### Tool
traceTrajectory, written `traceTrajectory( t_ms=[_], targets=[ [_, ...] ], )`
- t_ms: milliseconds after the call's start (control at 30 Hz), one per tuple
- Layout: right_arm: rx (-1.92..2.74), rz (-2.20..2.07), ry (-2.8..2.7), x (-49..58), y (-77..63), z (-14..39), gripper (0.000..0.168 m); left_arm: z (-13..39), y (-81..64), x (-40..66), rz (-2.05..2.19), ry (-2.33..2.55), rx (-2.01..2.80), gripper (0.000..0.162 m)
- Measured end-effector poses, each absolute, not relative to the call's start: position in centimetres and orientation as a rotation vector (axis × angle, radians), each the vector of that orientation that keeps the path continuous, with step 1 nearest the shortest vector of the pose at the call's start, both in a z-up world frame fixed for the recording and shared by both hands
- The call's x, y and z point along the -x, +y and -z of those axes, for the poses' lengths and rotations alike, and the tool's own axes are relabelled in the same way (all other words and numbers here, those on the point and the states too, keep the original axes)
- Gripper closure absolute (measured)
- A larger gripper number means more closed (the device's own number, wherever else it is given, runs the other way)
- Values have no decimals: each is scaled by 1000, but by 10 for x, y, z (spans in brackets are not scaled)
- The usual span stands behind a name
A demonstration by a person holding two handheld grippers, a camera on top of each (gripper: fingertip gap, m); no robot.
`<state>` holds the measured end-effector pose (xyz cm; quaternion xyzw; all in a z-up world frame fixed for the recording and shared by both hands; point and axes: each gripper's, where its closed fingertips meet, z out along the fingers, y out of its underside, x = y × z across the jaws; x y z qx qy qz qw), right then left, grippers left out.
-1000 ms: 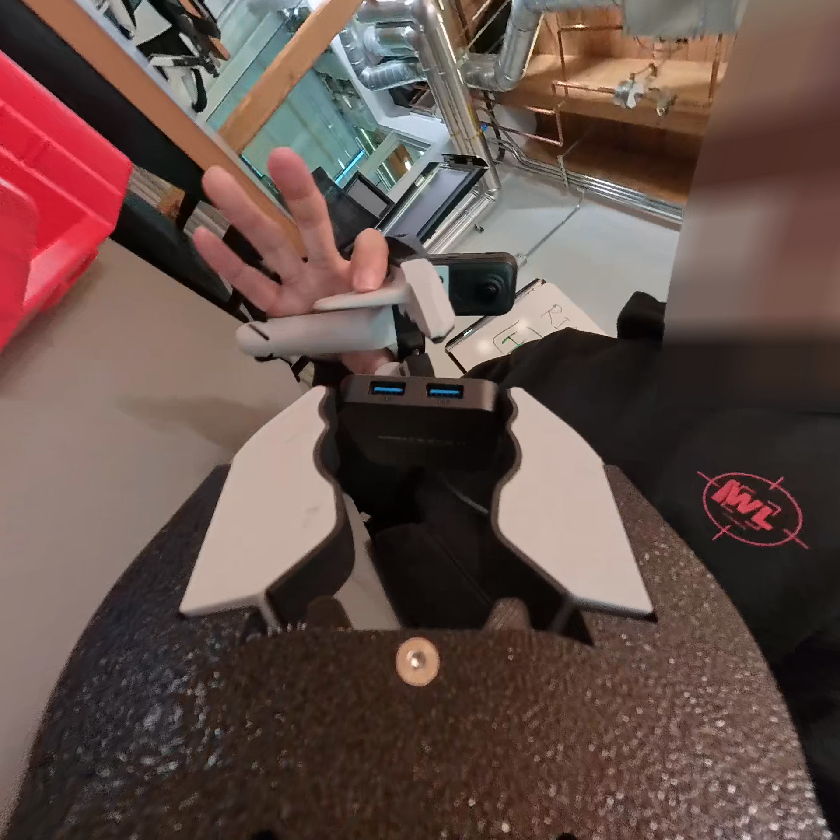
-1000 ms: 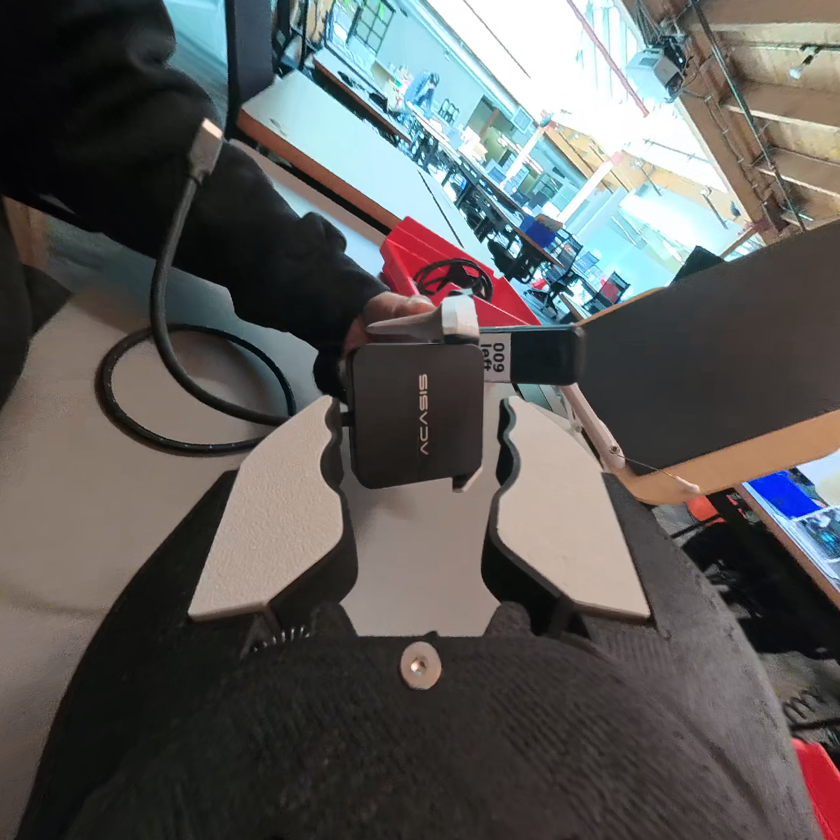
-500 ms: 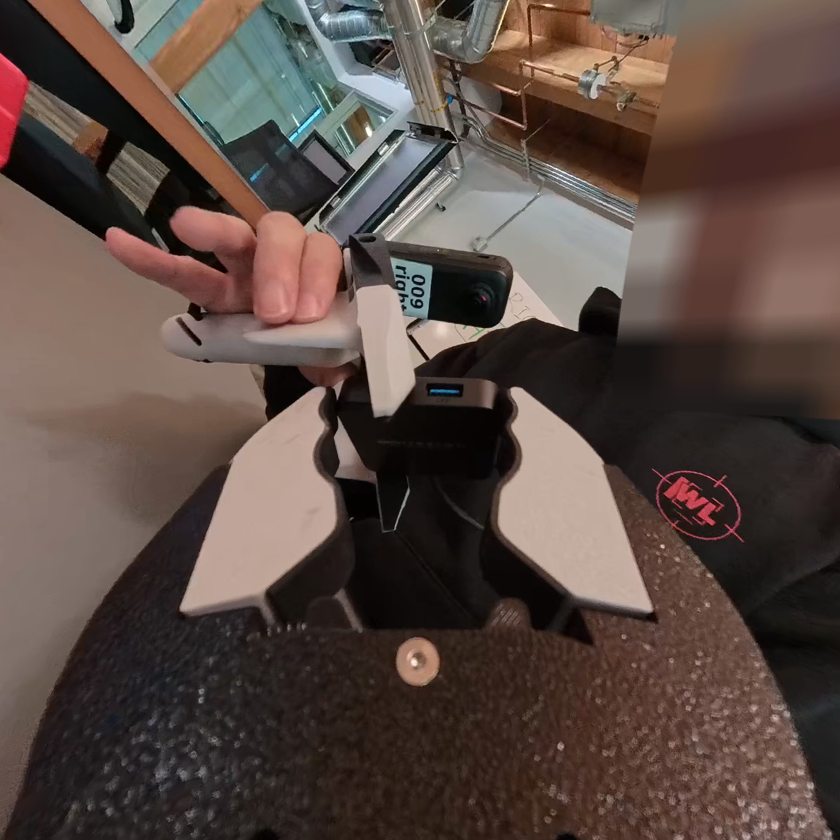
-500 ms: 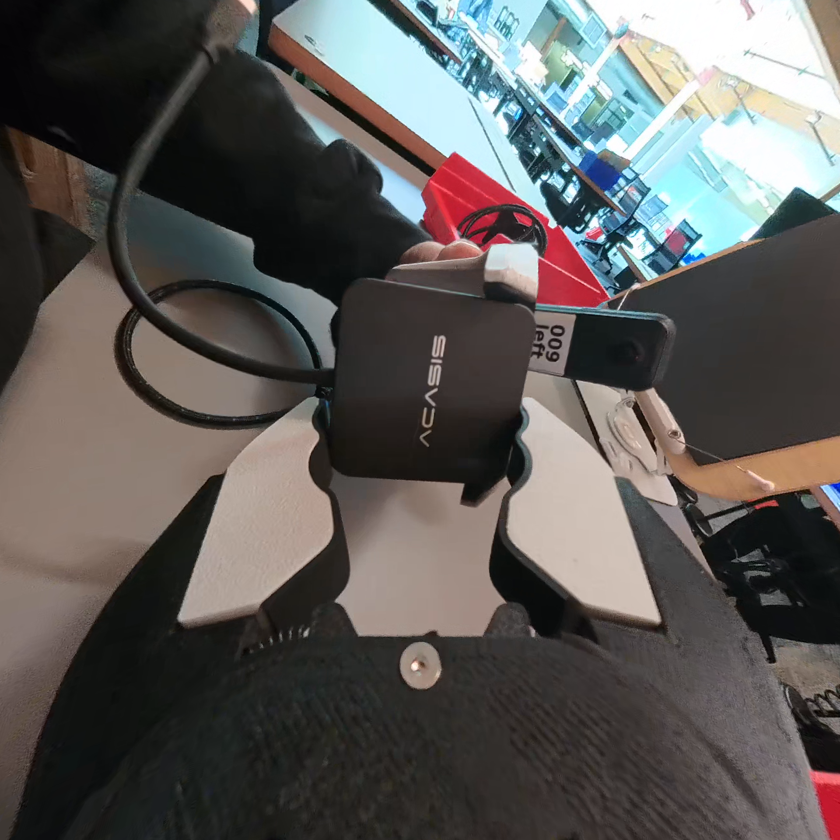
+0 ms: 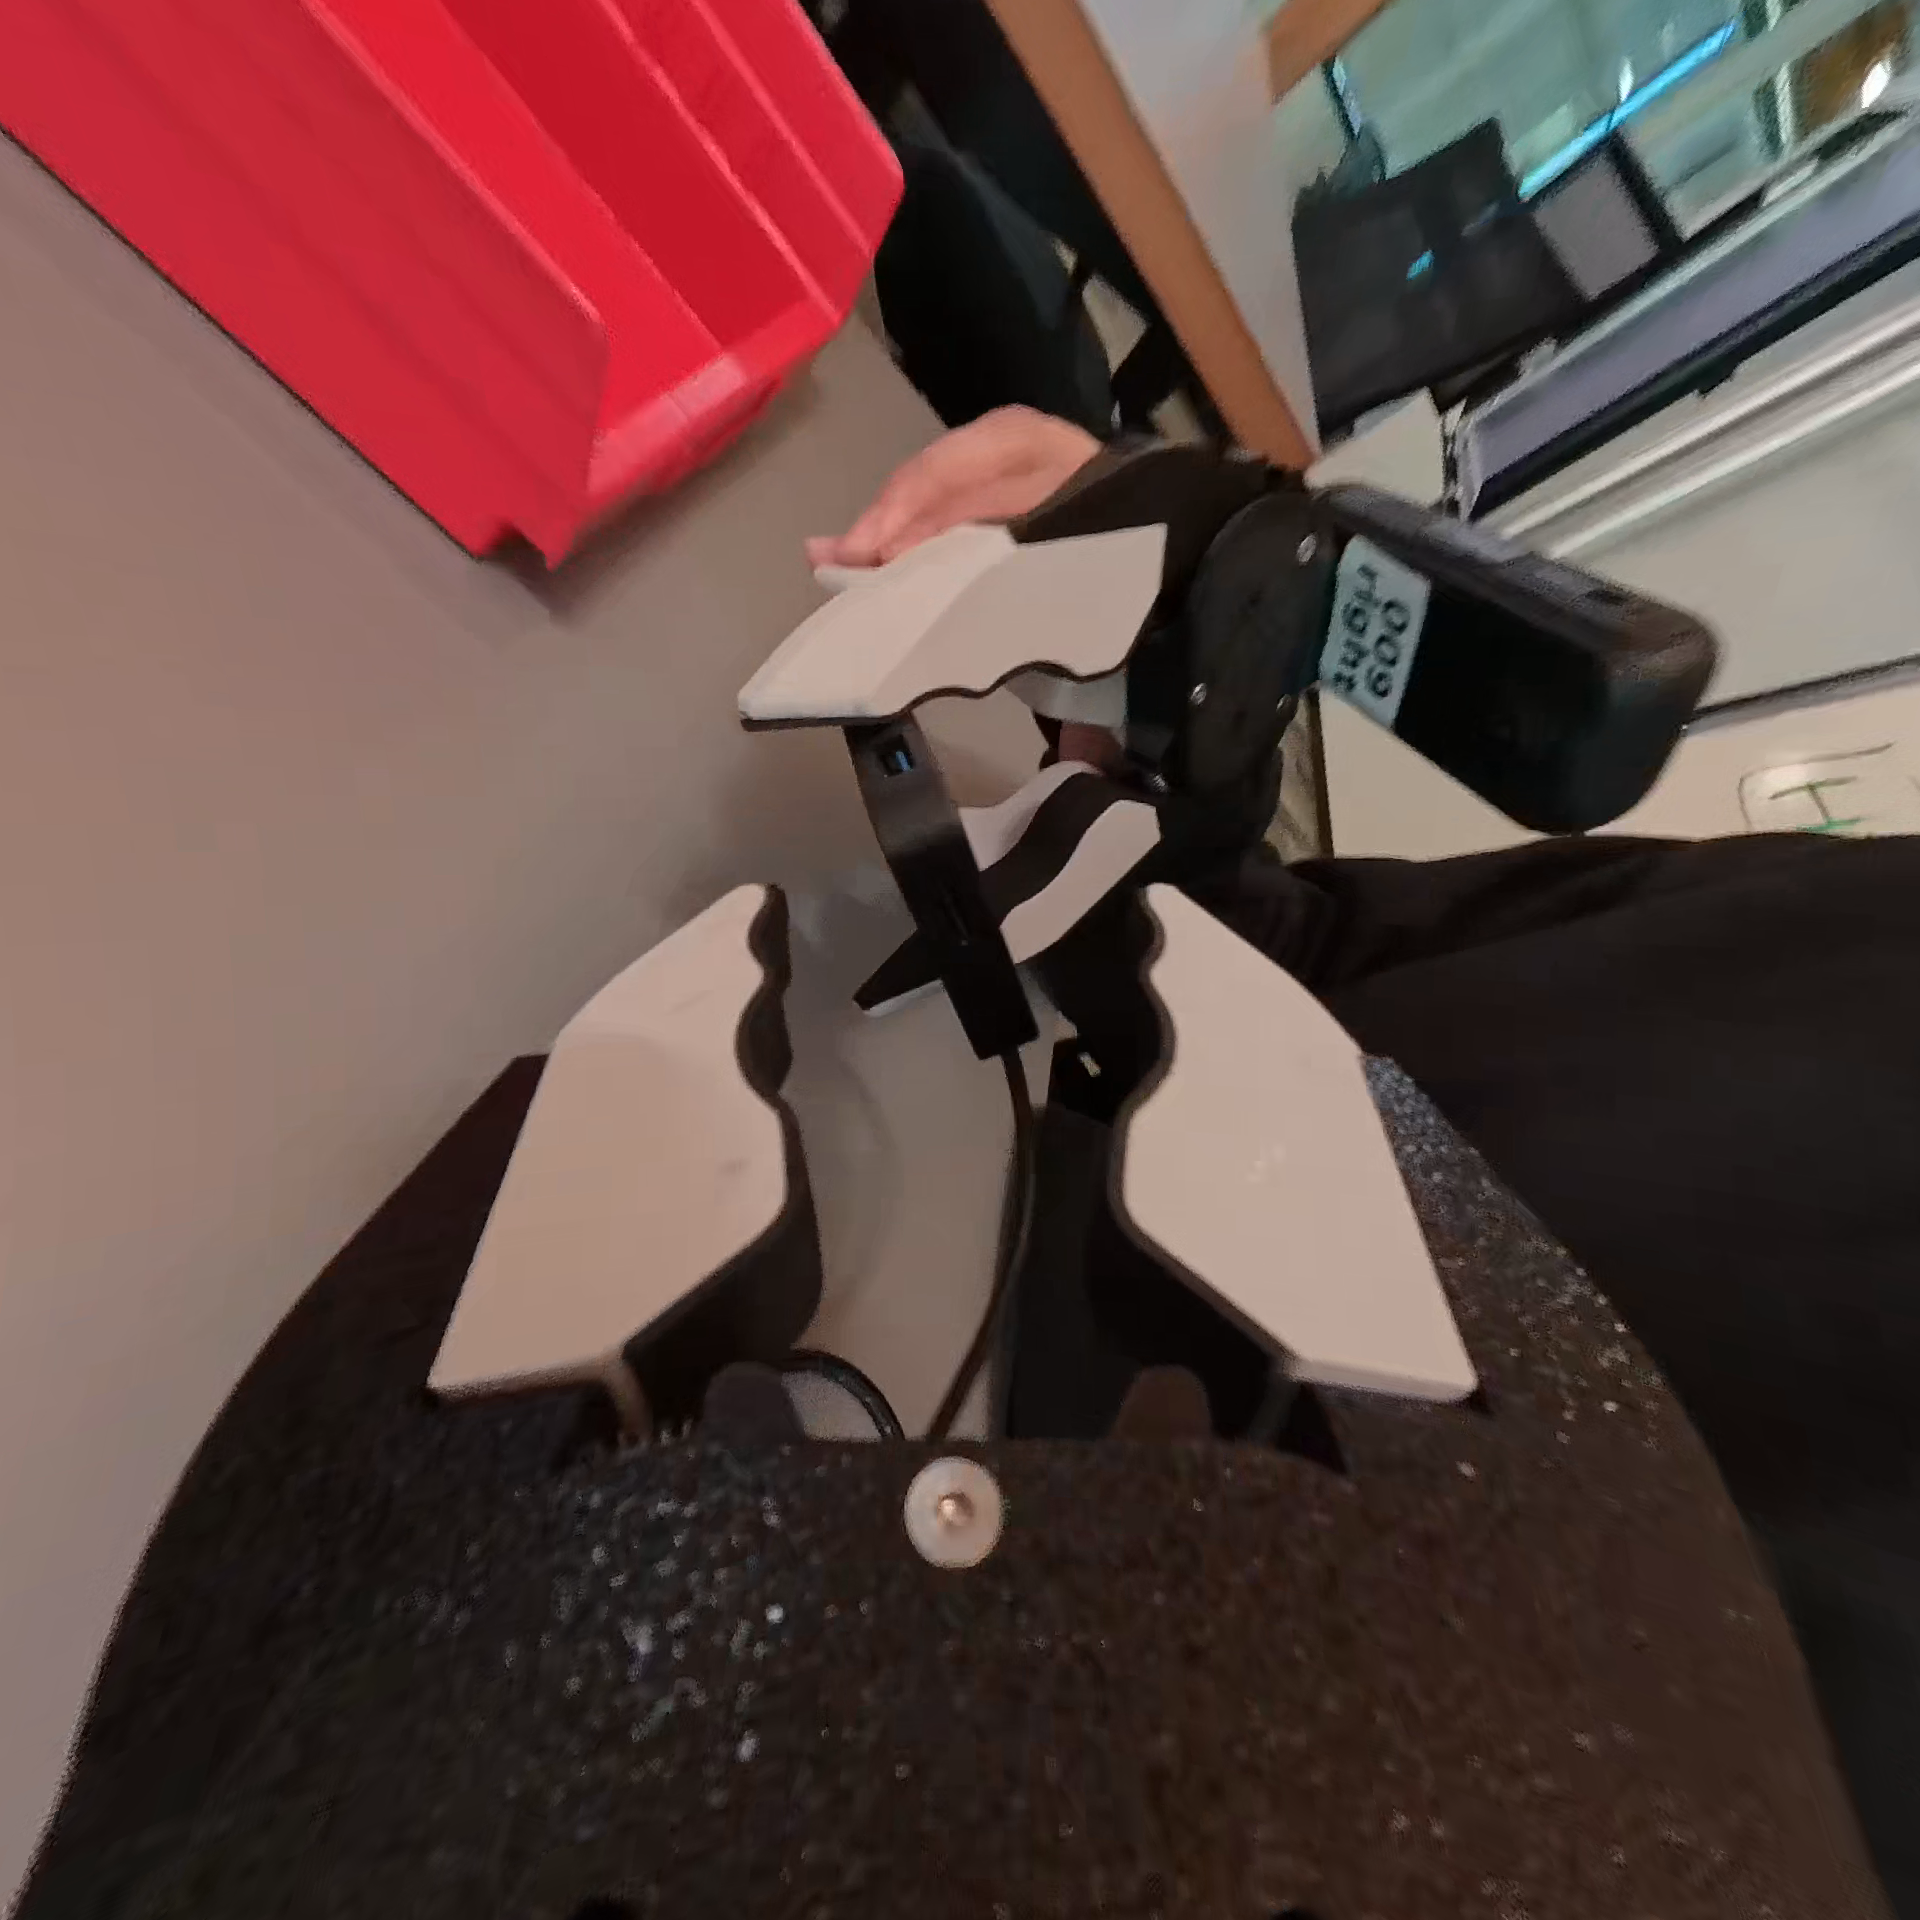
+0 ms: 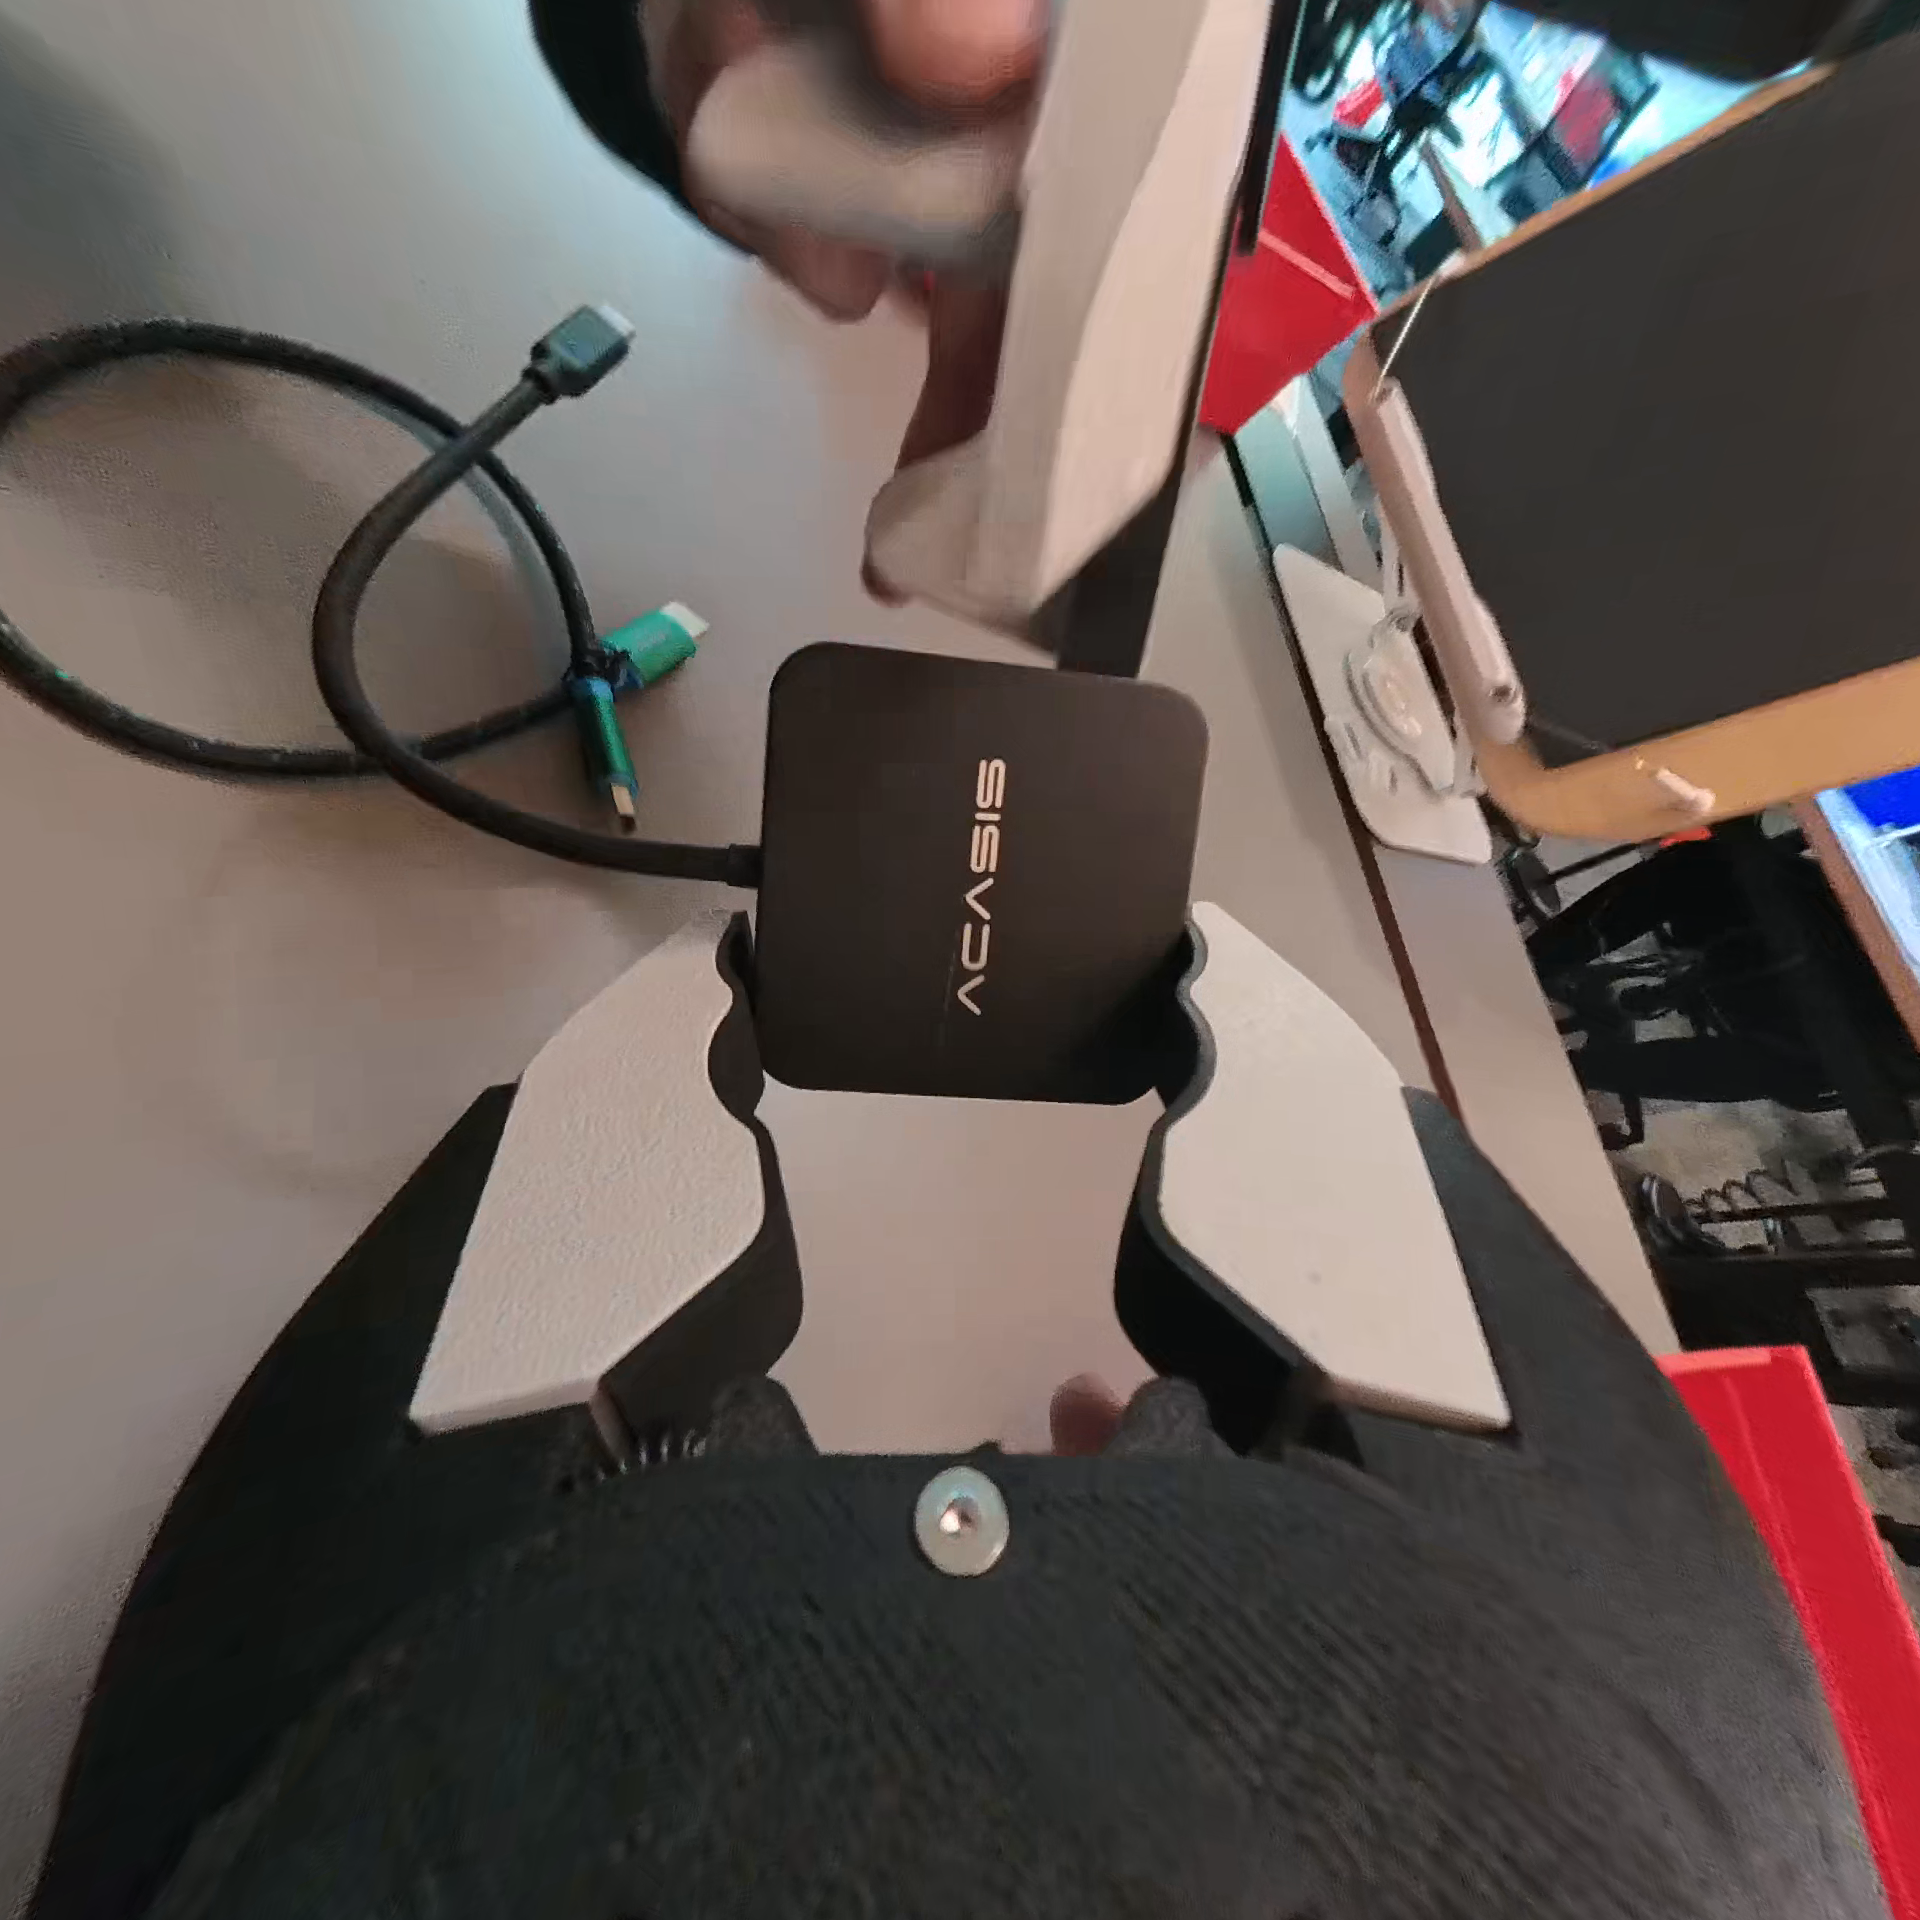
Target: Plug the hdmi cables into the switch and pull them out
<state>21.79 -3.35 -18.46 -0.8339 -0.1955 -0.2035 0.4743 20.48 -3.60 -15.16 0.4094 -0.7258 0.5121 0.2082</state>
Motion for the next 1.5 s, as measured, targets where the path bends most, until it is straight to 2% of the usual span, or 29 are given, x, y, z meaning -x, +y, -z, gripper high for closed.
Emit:
traceTrajectory(
  t_ms=[33,100,200,367,533,567,833,1500],
  targets=[
    [2025,493,-483,-215,-31,181,92,157,-40,-202,-1391,-2044,-1129,108],
    [2005,515,-478,-214,-29,175,92,154,-47,-199,-1451,-2027,-1063,141],
    [1818,503,-506,-206,-32,154,93,145,-52,-197,-1554,-1912,-966,145],
    [1597,408,-492,-193,-39,131,93,130,-58,-192,-1612,-1514,-859,146],
    [1502,333,-395,-196,-42,120,91,116,-56,-189,-1651,-1352,-786,148],
    [1473,294,-369,-196,-46,116,95,114,-55,-191,-1665,-1351,-811,148],
    [1432,224,-332,-196,-51,112,90,114,-55,-196,-1615,-1397,-908,148],
    [1459,239,-295,-203,-50,116,96,119,-56,-207,-1649,-1339,-1073,148]
  ],
)
